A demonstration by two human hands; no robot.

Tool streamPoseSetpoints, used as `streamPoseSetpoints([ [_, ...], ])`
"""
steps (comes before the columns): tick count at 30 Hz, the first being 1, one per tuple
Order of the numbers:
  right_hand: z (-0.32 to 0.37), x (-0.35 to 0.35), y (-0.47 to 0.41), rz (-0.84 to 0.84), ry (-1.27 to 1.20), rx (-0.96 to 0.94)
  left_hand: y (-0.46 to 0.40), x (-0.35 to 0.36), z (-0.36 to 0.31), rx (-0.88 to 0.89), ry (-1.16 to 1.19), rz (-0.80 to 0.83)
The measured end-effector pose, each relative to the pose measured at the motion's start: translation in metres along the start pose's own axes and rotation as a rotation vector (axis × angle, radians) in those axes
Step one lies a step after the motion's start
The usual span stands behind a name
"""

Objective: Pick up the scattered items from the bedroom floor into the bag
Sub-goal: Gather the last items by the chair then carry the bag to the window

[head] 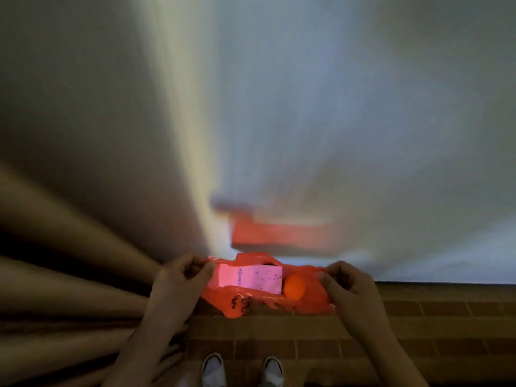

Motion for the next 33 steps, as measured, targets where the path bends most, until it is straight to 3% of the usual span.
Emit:
streamPoseSetpoints([
  [7,-0.084,0.036,-0.053,0.055,0.142,0.100,-0.020,0.062,0.053,-0.072,-0.069,0.031],
  [16,-0.226,0.098,-0.066,0.306,0.290,0.156,-0.029,0.172,0.160,-0.191,-0.186,0.206],
  [26,-0.363,0.139,-0.115,0.265,0.262,0.212,-0.055,0.287,0.275,-0.255,-0.249,0.365],
  [33,-0.457,0.168,-0.146,0.250,0.316,0.247,-0.083,0.350,0.337,-0.288,-0.288,0.371],
])
Point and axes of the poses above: each hand's wrist, its own y-axis away from the middle knuckle, its own x-axis out of the palm, z = x × y, the point moved 9 cm from there along -y, towards the middle knuckle, and after that the axes turned 7 degrees about -y, right-handed, at the moved point
